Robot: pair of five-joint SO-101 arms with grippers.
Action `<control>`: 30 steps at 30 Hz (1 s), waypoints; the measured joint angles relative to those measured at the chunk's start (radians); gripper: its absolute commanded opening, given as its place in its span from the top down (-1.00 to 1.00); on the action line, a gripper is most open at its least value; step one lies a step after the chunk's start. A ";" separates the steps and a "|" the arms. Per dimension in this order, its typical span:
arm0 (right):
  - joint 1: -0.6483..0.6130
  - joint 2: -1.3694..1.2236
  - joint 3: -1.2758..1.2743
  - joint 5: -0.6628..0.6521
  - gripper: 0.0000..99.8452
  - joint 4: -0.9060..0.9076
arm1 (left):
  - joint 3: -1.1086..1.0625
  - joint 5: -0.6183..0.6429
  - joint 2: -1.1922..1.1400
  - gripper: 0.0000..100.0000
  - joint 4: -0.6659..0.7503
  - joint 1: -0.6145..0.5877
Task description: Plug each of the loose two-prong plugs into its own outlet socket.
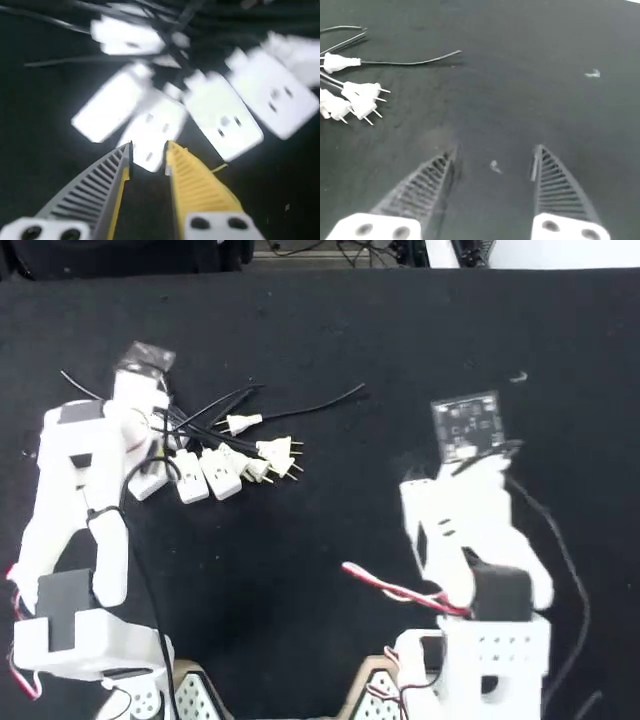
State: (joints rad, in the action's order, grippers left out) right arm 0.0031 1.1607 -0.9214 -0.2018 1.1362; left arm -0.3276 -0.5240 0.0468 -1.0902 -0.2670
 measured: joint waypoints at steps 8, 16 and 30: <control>-0.153 0.064 -0.341 0.014 0.54 -0.242 | 0.087 0.137 -0.106 0.59 0.084 -0.025; -0.170 0.269 -0.534 0.014 0.54 -0.281 | 0.199 0.058 -0.279 0.59 0.204 -0.061; -0.170 0.474 -0.609 0.014 0.54 -0.256 | 0.609 -0.238 -0.572 0.60 -0.061 -0.095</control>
State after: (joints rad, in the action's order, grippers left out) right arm -0.1672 1.6349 -1.5305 -0.1880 0.8800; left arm 0.2816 -0.7618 -0.5255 -1.1515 -0.3621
